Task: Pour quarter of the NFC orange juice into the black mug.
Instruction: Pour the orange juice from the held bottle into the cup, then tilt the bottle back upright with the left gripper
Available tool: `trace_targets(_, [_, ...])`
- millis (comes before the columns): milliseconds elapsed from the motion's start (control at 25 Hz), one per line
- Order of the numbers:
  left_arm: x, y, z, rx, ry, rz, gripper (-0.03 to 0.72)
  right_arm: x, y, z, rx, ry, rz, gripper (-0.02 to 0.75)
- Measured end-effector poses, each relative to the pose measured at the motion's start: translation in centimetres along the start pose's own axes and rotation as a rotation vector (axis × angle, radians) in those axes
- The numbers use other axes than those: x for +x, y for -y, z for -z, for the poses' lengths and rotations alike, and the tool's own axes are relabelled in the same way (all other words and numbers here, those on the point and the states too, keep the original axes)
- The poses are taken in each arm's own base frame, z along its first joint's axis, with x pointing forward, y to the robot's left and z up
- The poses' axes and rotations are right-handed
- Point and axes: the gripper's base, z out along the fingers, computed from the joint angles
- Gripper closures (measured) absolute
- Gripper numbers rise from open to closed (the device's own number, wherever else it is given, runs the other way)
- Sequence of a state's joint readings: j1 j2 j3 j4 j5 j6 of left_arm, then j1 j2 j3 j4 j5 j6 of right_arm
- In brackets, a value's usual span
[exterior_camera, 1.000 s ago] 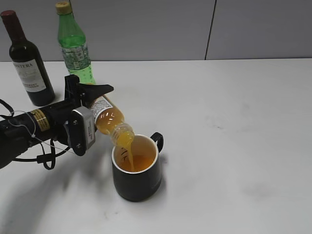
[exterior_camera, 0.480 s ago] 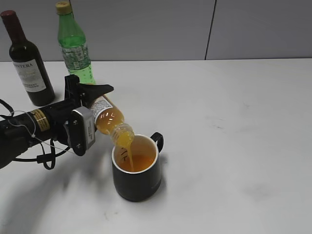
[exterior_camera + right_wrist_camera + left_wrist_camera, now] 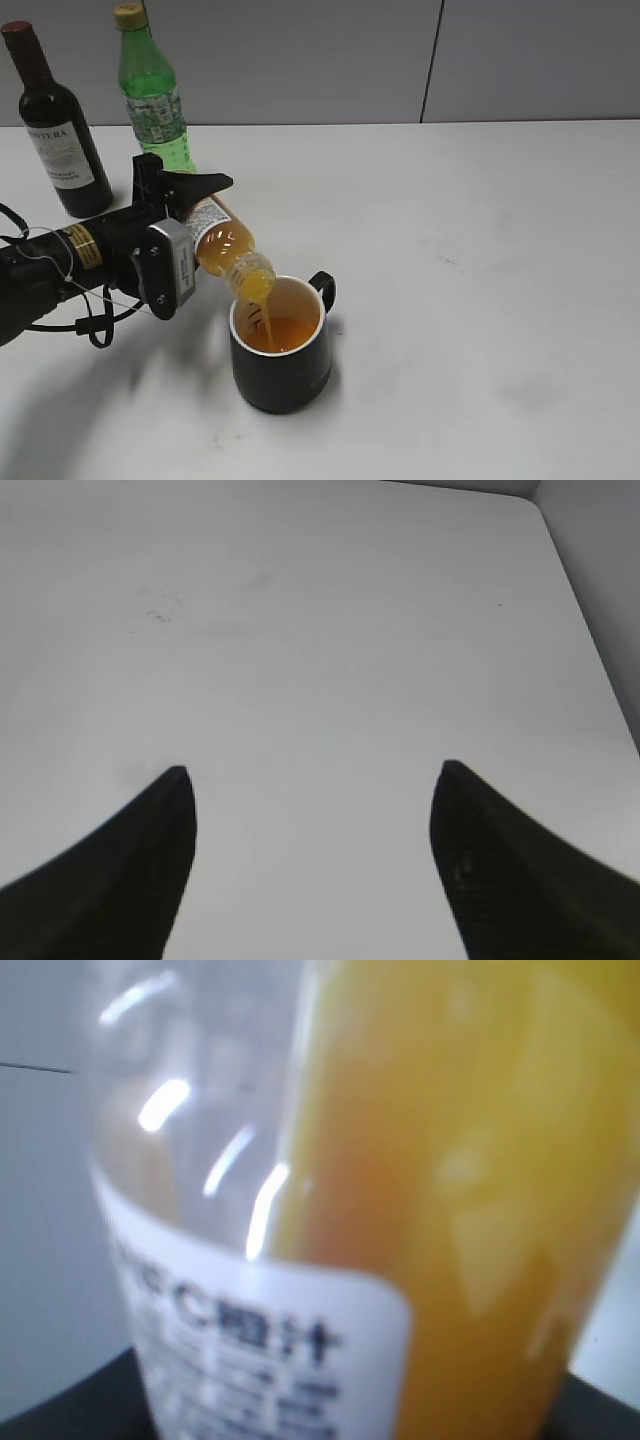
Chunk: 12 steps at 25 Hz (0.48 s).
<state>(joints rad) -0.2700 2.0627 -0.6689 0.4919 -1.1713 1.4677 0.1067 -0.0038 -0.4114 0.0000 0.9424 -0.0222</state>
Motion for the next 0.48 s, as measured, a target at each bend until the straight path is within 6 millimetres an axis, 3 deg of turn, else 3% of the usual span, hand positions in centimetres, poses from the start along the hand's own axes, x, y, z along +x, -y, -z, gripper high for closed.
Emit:
trace_targets(280, [0.00,0.00,0.00,0.000,0.000,0.021,0.219,0.00,0.00,0.00,0.000,0.000,0.000,0.182])
trace_targets(480, [-0.02,0.00,0.00,0.000,0.002,0.153,0.219,0.00,0.00,0.00,0.000,0.000,0.000,0.182])
